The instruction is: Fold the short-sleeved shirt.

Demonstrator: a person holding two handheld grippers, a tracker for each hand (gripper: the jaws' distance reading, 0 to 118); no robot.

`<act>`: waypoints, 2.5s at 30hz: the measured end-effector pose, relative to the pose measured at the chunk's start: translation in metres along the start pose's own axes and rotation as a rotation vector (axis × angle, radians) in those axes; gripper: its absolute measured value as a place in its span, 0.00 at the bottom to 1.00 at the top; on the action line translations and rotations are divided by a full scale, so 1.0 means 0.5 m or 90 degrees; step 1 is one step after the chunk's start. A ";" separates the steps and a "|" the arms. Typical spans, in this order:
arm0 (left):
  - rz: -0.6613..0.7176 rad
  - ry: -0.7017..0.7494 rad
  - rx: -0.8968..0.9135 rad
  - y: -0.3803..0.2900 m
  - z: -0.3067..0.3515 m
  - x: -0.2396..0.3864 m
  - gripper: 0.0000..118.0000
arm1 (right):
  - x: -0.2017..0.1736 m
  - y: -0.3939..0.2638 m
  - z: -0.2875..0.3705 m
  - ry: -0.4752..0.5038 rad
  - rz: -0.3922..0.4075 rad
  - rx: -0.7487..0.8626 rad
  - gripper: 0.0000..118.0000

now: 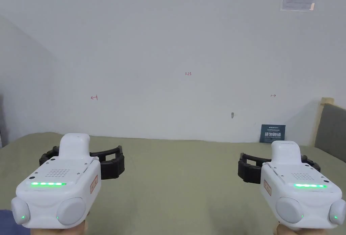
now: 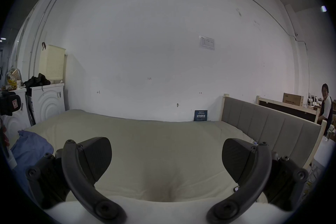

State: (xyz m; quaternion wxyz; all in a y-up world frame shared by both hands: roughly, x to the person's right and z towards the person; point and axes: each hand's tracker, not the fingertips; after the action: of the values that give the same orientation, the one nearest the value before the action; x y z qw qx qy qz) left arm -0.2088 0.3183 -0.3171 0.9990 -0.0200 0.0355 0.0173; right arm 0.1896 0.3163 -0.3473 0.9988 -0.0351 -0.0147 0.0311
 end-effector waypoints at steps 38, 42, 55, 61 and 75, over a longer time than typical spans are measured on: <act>-0.039 0.057 0.025 -0.008 0.022 -0.004 0.00 | -0.017 -0.034 0.020 -0.014 0.027 -0.067 0.00; -0.037 0.072 0.016 -0.006 0.038 -0.037 0.00 | -0.057 -0.019 0.022 0.020 0.019 -0.071 0.00; -0.071 0.250 -0.007 0.005 0.225 -0.297 0.00 | -0.404 0.006 0.005 0.253 0.027 -0.061 0.00; -0.047 0.353 -0.034 -0.012 0.335 -0.408 0.00 | -0.570 -0.018 0.018 0.367 0.021 -0.087 0.00; -0.034 0.337 -0.167 -0.073 0.253 -0.539 0.00 | -0.635 -0.072 -0.032 0.394 0.058 -0.125 0.00</act>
State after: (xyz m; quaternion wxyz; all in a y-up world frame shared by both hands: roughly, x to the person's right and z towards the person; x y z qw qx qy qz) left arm -0.4675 0.2782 -0.1704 0.9441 -0.1538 0.2914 -0.0104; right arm -0.1244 0.2593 -0.3691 0.9453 -0.1397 0.2881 0.0620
